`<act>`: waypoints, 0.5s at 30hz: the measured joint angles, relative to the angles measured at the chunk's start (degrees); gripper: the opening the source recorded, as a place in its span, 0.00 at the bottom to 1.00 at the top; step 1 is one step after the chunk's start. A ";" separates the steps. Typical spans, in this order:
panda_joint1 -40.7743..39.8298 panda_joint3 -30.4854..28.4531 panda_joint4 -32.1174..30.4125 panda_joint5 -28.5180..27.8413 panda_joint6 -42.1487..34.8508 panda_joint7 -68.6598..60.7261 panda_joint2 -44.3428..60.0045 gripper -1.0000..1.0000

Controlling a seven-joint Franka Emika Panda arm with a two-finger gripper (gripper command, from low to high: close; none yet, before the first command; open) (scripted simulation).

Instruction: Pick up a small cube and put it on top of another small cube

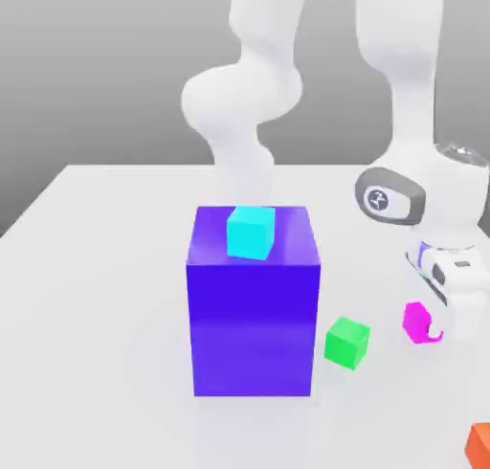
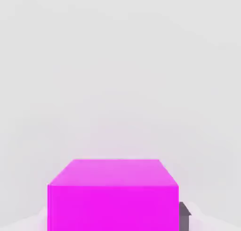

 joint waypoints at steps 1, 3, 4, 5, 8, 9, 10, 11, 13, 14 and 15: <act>0.00 -0.02 -0.05 -0.03 -0.29 -0.01 -0.40 0.00; -0.24 0.20 -0.36 0.01 -1.92 -0.18 -2.50 0.00; -0.46 0.43 -0.58 0.04 -2.93 -0.23 -3.81 0.00; -0.65 0.68 -0.81 0.26 -4.01 -0.43 -5.17 0.00; -1.23 1.66 -1.61 1.88 -7.32 -1.63 -9.29 0.00; -1.46 2.05 -1.91 2.59 -8.39 -2.12 -10.62 0.00; -1.58 2.38 -2.21 3.42 -9.50 -2.69 -11.93 0.00; -1.72 2.71 -2.53 4.18 -10.59 -3.16 -13.21 0.00; -3.42 2.25 -3.47 6.50 -12.41 -6.35 -15.70 0.00; -4.59 2.04 -4.00 7.44 -13.25 -8.08 -16.94 0.00; -5.77 1.79 -4.56 8.21 -14.05 -9.73 -18.18 0.00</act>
